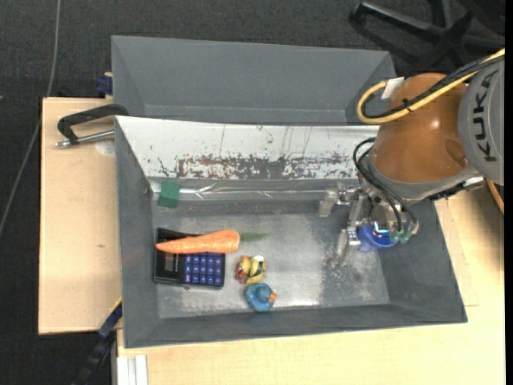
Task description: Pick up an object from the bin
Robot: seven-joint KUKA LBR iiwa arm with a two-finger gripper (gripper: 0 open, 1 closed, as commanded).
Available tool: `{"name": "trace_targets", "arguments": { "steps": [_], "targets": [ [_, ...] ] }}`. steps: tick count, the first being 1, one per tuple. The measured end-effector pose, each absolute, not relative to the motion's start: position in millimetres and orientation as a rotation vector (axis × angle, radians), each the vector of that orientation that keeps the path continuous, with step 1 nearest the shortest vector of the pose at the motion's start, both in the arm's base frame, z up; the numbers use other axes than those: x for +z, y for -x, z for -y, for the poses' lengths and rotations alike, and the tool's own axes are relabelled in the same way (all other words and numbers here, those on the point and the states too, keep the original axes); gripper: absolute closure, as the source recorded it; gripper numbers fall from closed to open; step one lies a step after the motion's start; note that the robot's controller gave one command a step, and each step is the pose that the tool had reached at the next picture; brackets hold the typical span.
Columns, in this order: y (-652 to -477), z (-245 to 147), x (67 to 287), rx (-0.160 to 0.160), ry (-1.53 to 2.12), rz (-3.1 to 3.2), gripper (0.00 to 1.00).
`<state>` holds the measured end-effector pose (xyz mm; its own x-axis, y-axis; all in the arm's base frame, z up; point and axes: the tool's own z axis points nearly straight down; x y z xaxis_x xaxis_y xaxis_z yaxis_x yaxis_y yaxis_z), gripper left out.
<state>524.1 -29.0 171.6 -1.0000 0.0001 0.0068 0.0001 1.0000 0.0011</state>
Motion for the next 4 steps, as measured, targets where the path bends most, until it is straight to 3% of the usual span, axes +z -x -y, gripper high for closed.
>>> {"name": "trace_targets", "arguments": {
  "steps": [1,2,3,4],
  "targets": [
    [-525.7,28.9,176.3,-0.001,-0.002,3.143,0.0],
    [-563.2,-32.9,111.3,-0.003,-0.243,3.136,0.0],
    [-570.7,-108.5,144.6,-0.005,-0.158,3.146,0.0],
    [-594.1,-95.3,131.2,-0.004,-0.407,3.127,0.0]
  ]
}}
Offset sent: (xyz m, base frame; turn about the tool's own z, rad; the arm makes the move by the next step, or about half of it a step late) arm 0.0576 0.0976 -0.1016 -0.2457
